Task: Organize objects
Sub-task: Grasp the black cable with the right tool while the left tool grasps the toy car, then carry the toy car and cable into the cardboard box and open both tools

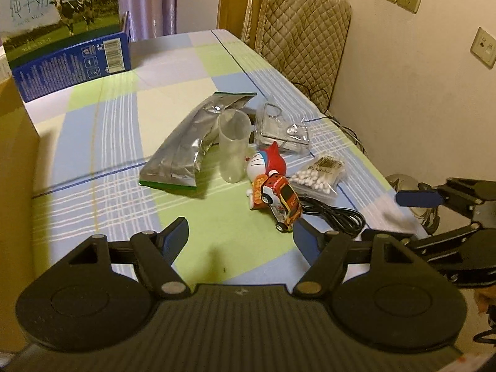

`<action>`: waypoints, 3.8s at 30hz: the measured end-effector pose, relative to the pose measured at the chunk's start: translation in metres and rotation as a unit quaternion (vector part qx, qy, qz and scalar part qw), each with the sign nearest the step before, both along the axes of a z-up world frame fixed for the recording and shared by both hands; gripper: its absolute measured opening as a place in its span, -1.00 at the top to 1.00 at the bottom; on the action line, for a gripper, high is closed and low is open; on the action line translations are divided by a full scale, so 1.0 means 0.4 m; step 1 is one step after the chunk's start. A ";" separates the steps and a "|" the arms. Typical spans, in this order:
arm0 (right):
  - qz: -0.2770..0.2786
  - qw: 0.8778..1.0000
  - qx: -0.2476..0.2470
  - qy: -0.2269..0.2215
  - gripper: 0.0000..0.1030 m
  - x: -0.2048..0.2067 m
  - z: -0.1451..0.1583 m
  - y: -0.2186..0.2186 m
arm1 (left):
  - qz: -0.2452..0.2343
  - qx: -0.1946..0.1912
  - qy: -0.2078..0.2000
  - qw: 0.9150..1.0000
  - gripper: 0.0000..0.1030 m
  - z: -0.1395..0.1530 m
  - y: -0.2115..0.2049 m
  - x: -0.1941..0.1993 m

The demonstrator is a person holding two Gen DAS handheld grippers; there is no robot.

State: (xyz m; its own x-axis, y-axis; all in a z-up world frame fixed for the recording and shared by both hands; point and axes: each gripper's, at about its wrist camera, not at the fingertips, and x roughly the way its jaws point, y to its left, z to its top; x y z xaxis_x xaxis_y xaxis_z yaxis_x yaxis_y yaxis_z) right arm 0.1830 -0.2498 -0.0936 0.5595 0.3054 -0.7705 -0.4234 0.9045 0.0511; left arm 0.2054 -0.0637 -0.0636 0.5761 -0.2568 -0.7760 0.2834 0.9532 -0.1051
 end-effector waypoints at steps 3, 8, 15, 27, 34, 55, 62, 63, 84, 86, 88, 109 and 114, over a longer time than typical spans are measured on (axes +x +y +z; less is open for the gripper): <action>0.011 1.000 -0.005 0.018 0.02 0.033 -0.037 0.015 | 0.002 0.000 0.005 1.000 -0.36 -0.021 0.003 0.019; 0.022 0.999 -0.017 0.025 0.45 0.054 -0.070 0.035 | 0.003 -0.004 0.011 1.000 -0.36 -0.043 0.022 0.038; 0.075 0.996 0.006 0.056 0.63 0.070 -0.064 0.088 | 0.008 -0.006 0.014 1.000 -0.36 -0.063 0.059 0.026; 0.083 0.994 0.027 0.073 0.64 0.058 -0.055 0.118 | 0.017 -0.030 0.036 0.999 -0.29 -0.102 0.080 0.023; 0.082 0.994 0.012 0.067 0.63 0.041 -0.052 0.115 | 0.033 -0.022 0.038 0.999 -0.19 -0.125 0.108 0.001; 0.072 0.995 0.010 0.063 0.63 0.038 -0.070 0.132 | -0.089 0.037 0.011 0.995 0.50 -0.136 0.092 0.015; 0.078 0.995 -0.006 0.054 0.61 0.054 -0.073 0.158 | -0.084 0.036 0.015 0.996 0.50 -0.138 0.092 0.013; 0.077 0.996 -0.006 0.053 0.60 0.060 -0.074 0.161 | -0.083 0.034 0.016 0.996 0.50 -0.138 0.093 0.012; 0.075 0.997 0.006 0.016 0.80 0.021 0.091 0.202 | -0.047 0.008 0.002 0.999 0.50 -0.007 0.133 -0.032; 0.077 0.997 0.016 0.006 0.80 0.006 0.137 0.217 | -0.040 0.006 -0.010 0.999 0.50 0.037 0.150 -0.042; 0.083 0.996 0.029 -0.007 0.80 -0.011 0.190 0.243 | -0.032 0.004 -0.023 0.999 0.50 0.085 0.171 -0.053; 0.200 0.972 0.124 -0.002 0.80 -0.115 0.323 0.758 | 0.115 0.095 -0.069 0.986 0.50 0.328 0.700 -0.219; 0.199 0.973 0.119 0.005 0.79 -0.092 0.288 0.817 | 0.135 0.085 -0.059 0.985 0.50 0.297 0.778 -0.209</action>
State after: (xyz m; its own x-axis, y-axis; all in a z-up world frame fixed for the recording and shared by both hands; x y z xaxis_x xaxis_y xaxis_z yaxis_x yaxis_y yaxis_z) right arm 0.1462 0.0772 0.0216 0.3537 0.6670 -0.6558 -0.7364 0.6309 0.2444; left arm 0.1218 0.2474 0.0553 0.6945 0.0459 -0.7181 0.0185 0.9965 0.0817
